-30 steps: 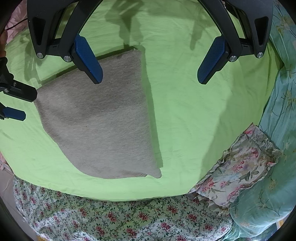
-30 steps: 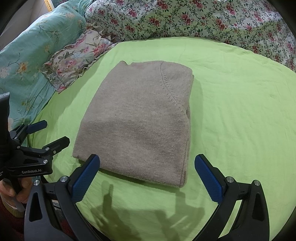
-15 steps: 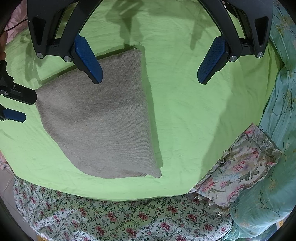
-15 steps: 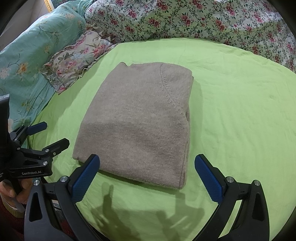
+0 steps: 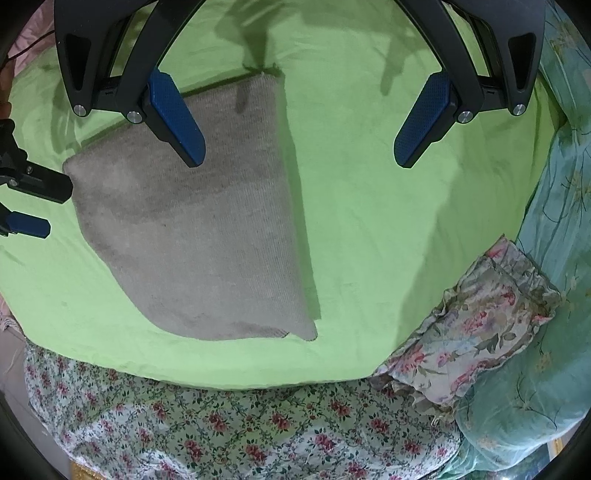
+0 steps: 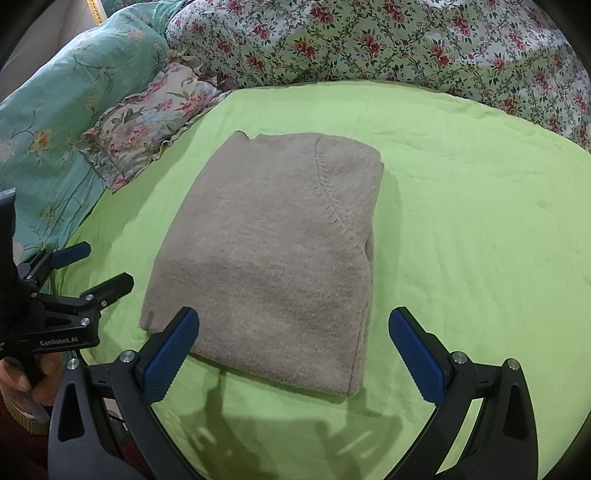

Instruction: Fold small clothes

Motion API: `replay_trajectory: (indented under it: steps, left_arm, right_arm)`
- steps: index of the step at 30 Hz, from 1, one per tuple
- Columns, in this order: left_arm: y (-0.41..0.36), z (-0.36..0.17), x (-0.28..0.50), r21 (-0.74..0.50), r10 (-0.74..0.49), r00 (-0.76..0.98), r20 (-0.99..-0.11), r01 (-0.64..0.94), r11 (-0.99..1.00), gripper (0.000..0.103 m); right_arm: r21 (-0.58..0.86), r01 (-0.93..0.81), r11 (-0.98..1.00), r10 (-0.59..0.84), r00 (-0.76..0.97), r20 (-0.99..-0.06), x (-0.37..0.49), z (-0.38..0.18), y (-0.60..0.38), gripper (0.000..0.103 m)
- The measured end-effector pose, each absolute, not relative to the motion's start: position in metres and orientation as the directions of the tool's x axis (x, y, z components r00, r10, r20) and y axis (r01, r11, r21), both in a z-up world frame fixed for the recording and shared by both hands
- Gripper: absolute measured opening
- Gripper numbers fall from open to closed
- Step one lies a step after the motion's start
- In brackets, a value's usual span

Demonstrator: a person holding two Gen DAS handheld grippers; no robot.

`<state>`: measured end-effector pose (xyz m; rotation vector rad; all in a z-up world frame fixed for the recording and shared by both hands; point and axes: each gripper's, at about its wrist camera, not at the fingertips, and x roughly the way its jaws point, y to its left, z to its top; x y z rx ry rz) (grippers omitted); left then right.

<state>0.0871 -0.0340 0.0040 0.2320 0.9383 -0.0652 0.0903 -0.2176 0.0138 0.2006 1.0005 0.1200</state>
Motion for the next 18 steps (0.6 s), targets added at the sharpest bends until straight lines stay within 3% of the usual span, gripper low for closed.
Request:
replay_trajectory:
  steps: [18]
  left_arm:
    - [-0.025, -0.001, 0.107, 0.13, 0.025, 0.569, -0.822, 0.145, 0.981, 0.102]
  right_arm:
    - [0.243, 0.021, 0.97, 0.195, 0.536, -0.821, 0.102, 0.008, -0.22, 0.102]
